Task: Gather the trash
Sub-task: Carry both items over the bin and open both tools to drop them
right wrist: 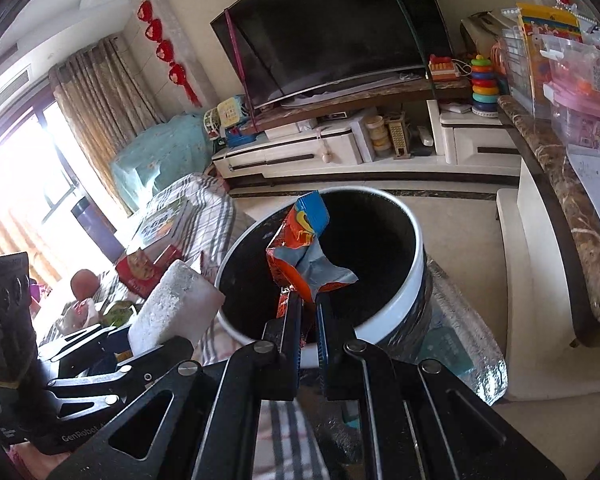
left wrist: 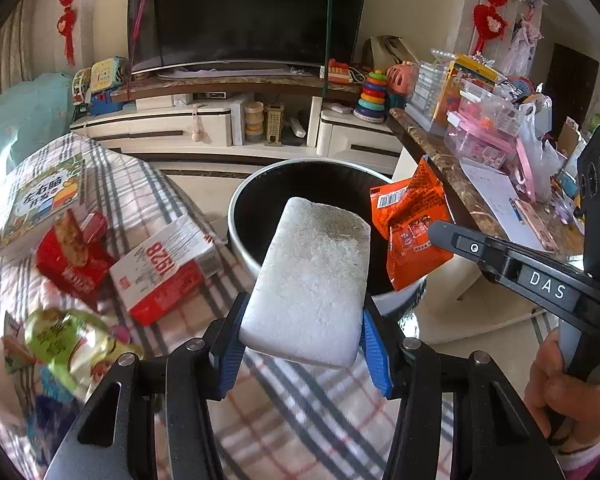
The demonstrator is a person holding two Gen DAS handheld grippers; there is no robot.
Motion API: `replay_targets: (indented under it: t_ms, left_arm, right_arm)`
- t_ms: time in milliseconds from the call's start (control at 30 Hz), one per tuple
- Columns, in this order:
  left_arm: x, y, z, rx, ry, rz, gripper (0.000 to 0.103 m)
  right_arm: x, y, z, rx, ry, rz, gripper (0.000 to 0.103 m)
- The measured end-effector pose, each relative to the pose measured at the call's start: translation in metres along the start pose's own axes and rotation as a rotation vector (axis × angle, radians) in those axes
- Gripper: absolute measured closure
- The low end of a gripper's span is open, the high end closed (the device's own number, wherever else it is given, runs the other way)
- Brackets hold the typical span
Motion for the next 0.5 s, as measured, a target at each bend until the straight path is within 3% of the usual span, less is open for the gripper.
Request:
replay_targets:
  t_ms: [500]
  left_arm:
    - [-0.048,-0.005,-0.025,0.033,0.025,0.000,0.052]
  right_arm:
    - [-0.025,-0.020,-0.012,0.014,0.041,0.029,0.096]
Point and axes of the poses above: each gripper's, at about its wrist camera, not at the fingertips, and x roughly against the way its jaws point, y to its left, z to its underside, the point moved 8 cm from there along -x, roughly the way its jaws point, and after that the axes turned 14 degrees about x, right-handed, at the moved point
